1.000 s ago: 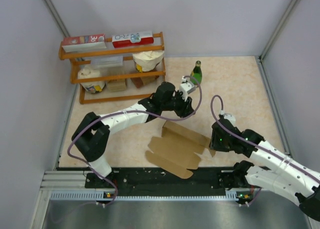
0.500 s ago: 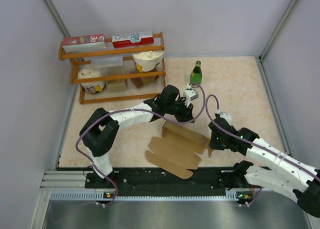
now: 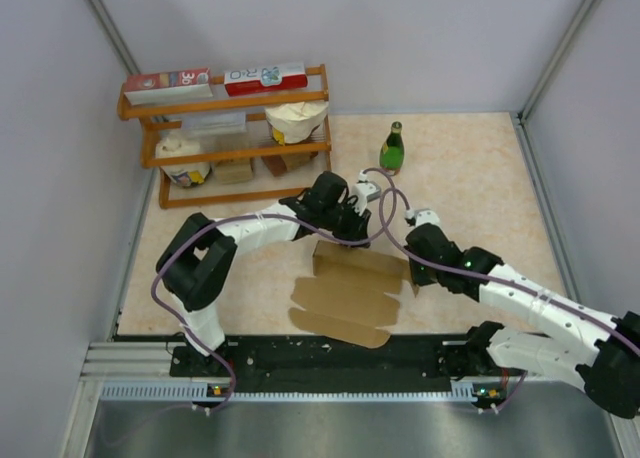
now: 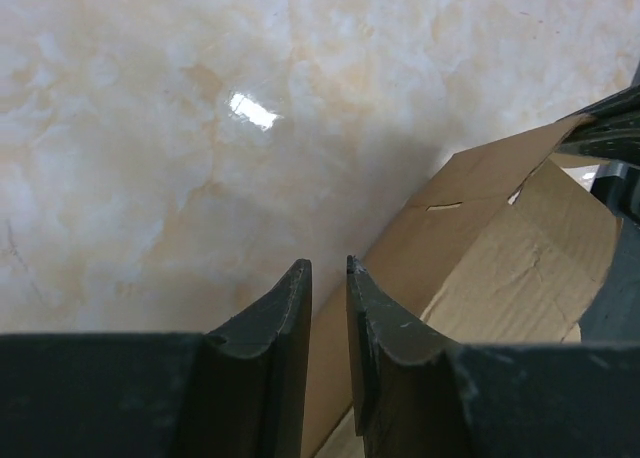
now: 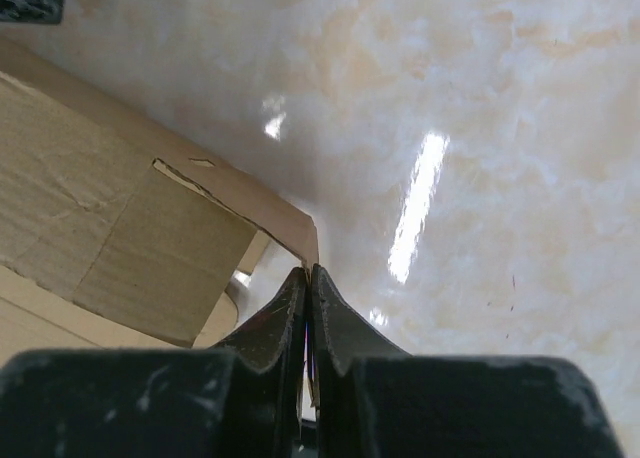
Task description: Fold the paper box
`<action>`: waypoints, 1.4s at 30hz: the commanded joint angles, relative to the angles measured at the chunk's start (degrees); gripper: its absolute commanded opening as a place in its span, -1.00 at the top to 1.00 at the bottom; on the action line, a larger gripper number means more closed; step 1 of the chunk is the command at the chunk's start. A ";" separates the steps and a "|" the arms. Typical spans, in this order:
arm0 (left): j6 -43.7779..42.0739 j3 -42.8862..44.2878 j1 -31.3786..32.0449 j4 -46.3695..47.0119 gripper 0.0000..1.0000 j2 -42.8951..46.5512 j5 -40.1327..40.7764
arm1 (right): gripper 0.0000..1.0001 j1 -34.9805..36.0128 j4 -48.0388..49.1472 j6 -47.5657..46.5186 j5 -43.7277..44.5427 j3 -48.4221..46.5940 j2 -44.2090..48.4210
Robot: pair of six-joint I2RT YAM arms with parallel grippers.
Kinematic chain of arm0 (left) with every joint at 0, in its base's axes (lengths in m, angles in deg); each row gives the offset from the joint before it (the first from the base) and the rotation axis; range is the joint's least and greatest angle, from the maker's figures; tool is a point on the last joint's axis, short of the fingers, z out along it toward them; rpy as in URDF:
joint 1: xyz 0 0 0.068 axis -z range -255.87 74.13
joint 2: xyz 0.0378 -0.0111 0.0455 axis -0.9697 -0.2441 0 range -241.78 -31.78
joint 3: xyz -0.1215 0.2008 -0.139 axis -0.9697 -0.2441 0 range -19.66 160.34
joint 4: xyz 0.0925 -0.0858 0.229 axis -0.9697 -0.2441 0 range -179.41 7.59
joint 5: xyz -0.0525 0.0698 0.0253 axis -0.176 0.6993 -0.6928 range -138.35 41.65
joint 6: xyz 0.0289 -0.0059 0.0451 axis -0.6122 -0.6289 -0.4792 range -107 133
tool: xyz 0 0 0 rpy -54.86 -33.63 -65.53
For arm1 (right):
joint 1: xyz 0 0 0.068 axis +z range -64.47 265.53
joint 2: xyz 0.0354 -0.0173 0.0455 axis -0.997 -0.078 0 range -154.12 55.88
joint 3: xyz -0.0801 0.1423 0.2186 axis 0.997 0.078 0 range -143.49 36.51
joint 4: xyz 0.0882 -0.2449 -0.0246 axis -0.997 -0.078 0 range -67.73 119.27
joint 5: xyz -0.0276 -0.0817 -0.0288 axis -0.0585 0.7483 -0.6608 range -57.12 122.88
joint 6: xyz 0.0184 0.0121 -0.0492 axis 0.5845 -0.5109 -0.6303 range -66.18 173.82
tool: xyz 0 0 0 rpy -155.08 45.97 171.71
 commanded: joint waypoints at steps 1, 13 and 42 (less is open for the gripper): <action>-0.98 -0.73 -0.99 -1.84 0.49 3.06 2.20 | 0.96 -0.46 6.84 -10.59 1.59 -5.16 -4.05; 1.12 -4.33 -2.66 -5.01 0.49 8.07 9.93 | 1.00 -0.63 14.05 -23.34 -0.08 -11.41 -14.86; 6.13 -22.35 -4.42 3.69 1.00 34.44 19.95 | 0.91 -2.57 16.77 -2.87 -4.04 -5.79 -0.10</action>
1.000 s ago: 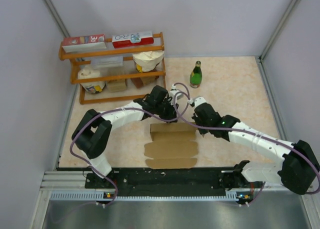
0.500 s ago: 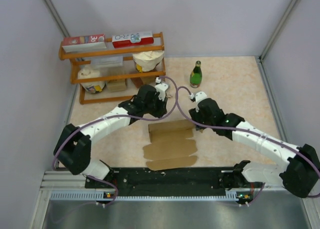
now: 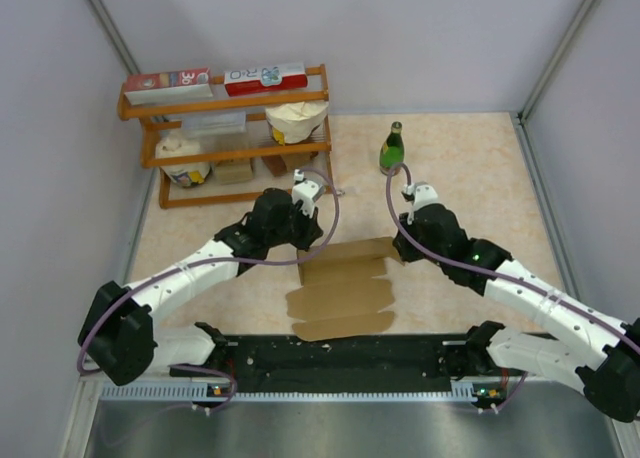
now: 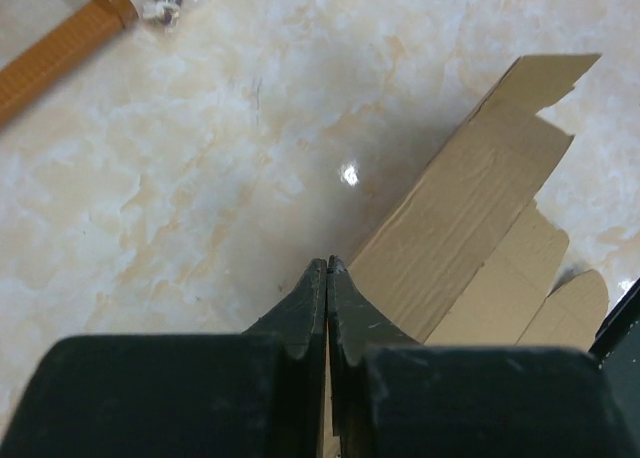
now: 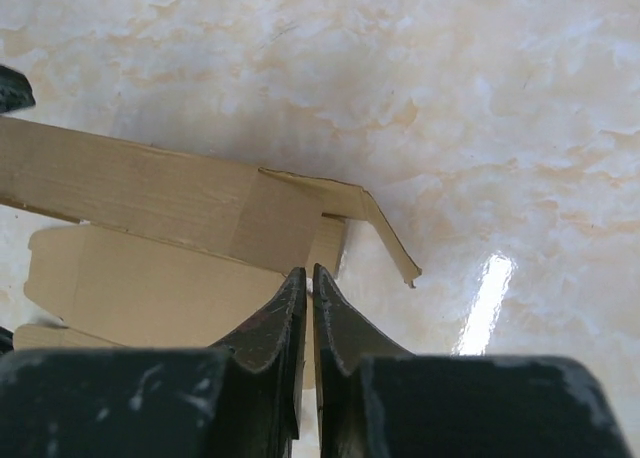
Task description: Fold the paper box
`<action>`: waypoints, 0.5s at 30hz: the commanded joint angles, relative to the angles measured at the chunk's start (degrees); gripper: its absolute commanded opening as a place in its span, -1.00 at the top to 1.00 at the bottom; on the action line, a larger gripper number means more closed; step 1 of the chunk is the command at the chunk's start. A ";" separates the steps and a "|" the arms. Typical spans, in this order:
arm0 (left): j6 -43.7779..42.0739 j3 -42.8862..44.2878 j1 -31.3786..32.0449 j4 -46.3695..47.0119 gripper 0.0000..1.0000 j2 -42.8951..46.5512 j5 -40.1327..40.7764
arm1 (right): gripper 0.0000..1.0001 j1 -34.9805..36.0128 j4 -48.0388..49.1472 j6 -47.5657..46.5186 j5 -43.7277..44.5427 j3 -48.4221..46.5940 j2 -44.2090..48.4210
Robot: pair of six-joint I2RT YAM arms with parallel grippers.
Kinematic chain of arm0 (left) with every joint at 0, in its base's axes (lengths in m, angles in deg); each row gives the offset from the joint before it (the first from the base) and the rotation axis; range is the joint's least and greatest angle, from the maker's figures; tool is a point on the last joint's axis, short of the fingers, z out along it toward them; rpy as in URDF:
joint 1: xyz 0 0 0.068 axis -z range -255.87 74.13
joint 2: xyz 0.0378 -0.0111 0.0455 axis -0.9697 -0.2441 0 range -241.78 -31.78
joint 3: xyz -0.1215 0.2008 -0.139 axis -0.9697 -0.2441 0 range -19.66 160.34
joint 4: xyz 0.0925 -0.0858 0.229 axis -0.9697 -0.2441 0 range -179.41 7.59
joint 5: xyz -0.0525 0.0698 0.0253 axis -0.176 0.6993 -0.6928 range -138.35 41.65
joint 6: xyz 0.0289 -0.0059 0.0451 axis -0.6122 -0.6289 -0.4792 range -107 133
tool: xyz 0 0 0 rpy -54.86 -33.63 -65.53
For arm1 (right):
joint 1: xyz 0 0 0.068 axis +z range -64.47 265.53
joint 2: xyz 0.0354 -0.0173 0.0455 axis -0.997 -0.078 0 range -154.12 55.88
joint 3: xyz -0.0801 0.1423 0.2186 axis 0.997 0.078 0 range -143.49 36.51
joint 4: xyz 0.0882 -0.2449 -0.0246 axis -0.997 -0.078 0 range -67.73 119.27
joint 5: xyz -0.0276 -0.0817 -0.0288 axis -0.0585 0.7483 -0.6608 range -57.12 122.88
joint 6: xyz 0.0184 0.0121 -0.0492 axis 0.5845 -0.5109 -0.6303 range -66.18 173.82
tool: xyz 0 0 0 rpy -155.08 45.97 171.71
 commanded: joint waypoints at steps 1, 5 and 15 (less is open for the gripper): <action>0.65 -2.94 0.28 3.76 1.00 3.56 -0.57 | 0.95 -0.69 3.81 3.73 1.49 0.66 0.25; 1.08 -3.74 0.54 3.50 1.00 3.22 1.01 | 1.00 -1.04 5.05 4.26 0.97 0.23 -2.21; 1.09 -4.35 0.54 4.99 1.00 0.84 -0.21 | 1.00 -2.36 6.01 4.08 -0.35 -1.71 -8.63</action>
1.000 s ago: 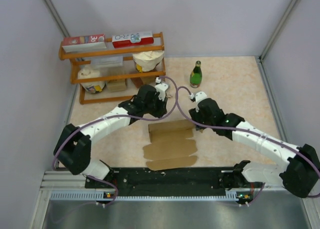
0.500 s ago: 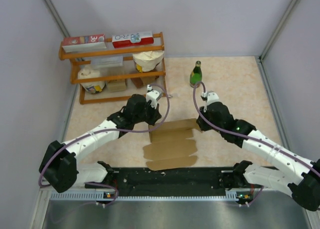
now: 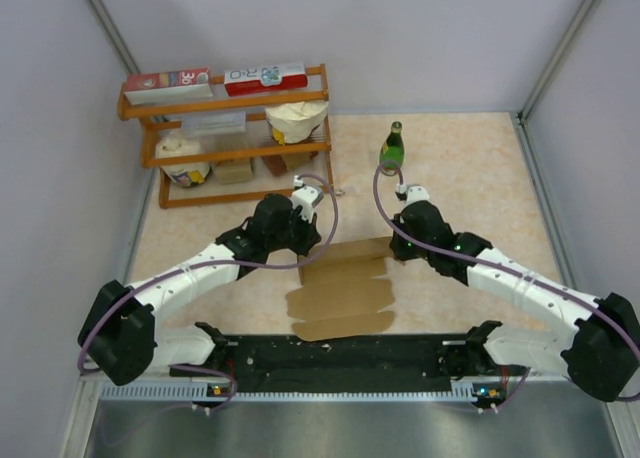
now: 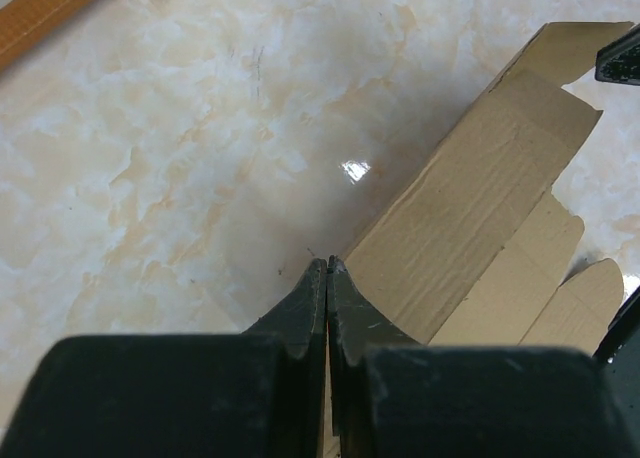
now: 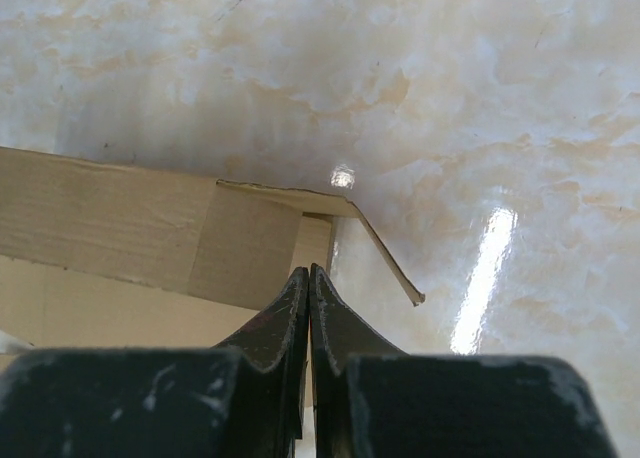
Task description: Fold the paper box
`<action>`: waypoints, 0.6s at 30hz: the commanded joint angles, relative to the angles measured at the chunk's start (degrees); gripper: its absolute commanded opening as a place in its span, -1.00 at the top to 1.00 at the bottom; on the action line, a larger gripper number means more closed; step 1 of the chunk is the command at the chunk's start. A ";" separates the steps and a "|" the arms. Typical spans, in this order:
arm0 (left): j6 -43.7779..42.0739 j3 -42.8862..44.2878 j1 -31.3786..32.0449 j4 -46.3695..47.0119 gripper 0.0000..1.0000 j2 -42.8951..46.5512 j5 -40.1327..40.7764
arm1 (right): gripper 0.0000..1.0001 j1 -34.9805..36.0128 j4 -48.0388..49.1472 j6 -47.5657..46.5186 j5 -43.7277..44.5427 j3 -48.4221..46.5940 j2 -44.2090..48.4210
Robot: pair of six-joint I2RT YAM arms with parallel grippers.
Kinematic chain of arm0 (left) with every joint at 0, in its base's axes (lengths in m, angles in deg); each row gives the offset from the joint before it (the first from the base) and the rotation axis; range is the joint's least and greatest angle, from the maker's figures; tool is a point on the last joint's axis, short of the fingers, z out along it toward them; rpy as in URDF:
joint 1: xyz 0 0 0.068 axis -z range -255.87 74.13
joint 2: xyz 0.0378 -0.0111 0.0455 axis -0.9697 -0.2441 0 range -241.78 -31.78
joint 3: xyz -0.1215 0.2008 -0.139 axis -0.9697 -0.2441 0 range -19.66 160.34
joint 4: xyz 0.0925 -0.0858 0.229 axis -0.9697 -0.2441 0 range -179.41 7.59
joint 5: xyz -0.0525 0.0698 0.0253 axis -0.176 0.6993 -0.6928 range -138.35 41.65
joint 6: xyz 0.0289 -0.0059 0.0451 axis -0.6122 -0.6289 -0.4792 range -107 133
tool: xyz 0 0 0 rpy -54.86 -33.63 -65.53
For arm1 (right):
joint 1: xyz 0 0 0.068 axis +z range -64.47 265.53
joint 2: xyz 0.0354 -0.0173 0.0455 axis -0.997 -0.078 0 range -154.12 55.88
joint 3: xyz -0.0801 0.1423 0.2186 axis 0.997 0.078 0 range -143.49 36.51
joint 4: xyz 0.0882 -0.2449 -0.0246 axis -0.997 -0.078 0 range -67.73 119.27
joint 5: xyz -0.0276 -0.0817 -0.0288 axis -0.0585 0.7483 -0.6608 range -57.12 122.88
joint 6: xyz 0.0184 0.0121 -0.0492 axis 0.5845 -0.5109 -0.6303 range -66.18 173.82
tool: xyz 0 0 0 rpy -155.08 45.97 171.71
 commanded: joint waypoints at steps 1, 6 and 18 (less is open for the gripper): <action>0.06 -0.92 0.17 4.11 1.00 0.56 -1.39 | 1.00 -1.37 3.72 0.34 -0.72 -2.28 -1.64; -0.29 -1.89 0.17 4.38 1.00 0.47 -2.72 | 1.00 -1.82 5.74 -0.36 -2.39 -2.80 -4.19; -0.03 -4.00 0.26 6.57 1.00 0.38 -2.89 | 1.00 -1.90 6.80 -1.41 -4.76 -4.30 -8.14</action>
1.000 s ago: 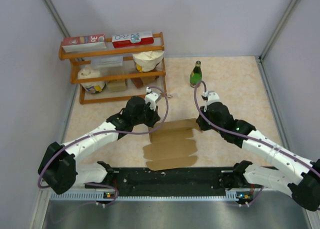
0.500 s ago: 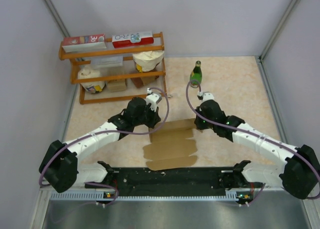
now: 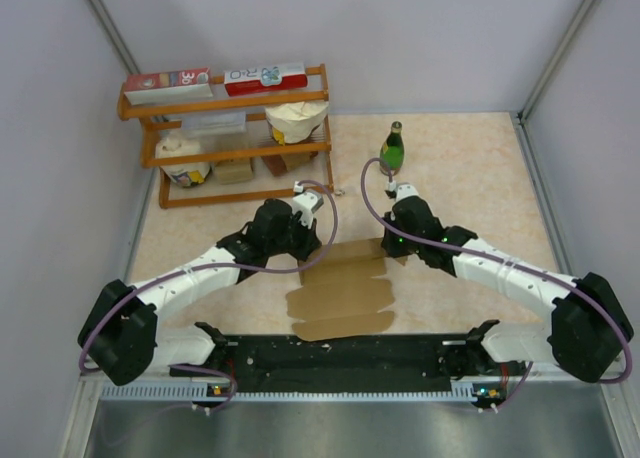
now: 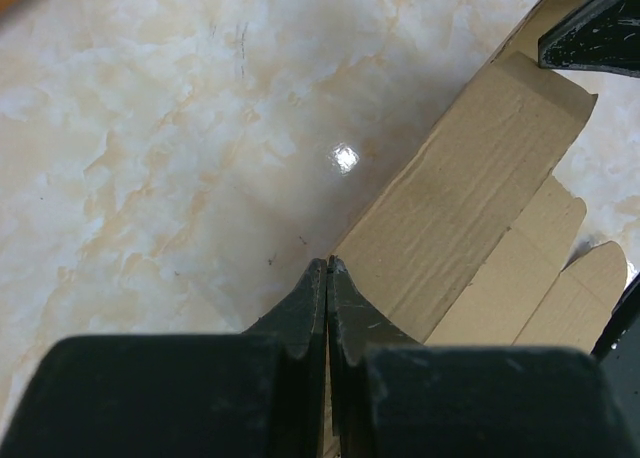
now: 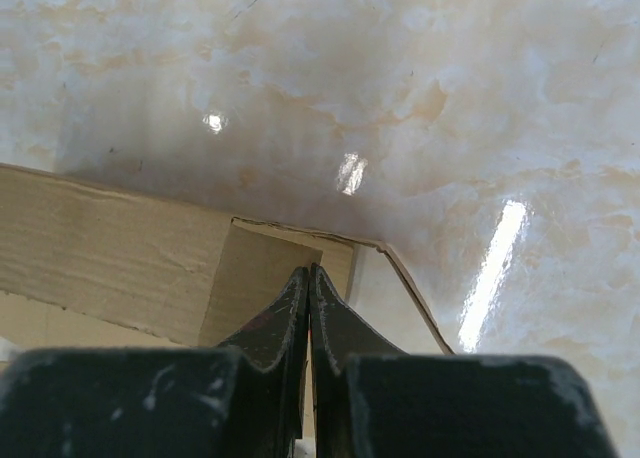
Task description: Fold the paper box
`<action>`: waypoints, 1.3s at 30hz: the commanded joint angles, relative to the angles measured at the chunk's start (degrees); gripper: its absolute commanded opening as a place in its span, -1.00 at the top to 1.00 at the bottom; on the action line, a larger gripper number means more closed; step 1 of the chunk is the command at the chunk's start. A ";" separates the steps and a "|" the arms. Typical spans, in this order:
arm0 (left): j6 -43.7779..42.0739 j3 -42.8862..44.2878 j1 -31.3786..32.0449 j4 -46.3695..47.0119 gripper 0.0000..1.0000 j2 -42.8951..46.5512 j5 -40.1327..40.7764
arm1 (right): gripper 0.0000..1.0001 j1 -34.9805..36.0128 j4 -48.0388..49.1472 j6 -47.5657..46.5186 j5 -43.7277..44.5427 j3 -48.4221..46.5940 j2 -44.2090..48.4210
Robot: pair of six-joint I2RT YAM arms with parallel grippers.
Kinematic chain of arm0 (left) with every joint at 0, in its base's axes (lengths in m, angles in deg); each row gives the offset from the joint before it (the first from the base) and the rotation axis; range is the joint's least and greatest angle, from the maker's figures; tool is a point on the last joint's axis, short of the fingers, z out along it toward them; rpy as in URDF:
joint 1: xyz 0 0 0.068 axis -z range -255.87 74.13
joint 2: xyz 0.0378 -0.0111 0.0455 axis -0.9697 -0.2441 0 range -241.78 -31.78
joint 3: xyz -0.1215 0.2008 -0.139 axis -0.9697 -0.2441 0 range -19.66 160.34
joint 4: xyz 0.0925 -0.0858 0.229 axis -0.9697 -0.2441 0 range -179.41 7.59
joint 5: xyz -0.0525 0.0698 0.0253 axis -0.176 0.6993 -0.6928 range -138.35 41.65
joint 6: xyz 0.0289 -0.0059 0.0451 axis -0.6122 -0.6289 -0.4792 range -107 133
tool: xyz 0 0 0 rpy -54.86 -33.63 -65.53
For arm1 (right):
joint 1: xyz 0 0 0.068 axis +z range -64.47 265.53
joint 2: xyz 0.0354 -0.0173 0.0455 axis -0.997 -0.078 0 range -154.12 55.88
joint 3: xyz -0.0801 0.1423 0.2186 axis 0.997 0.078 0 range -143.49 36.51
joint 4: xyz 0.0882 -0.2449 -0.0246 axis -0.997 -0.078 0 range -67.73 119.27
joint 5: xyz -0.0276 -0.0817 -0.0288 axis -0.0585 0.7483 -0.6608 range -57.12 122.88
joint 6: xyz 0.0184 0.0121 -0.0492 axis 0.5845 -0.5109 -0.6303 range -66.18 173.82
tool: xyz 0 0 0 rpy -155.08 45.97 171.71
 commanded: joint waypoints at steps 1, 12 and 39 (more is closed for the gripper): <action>0.17 -0.83 0.17 4.24 1.00 0.53 -1.21 | 1.00 -0.72 2.40 -0.63 -1.60 -3.03 -0.52; 0.61 -2.24 0.26 5.03 1.00 2.37 -3.67 | 1.00 -0.72 3.46 -0.19 -4.58 -2.94 -2.71; 1.58 -7.25 0.61 6.08 1.00 6.07 -6.84 | 1.00 -2.13 8.02 2.71 -12.76 -0.84 -4.47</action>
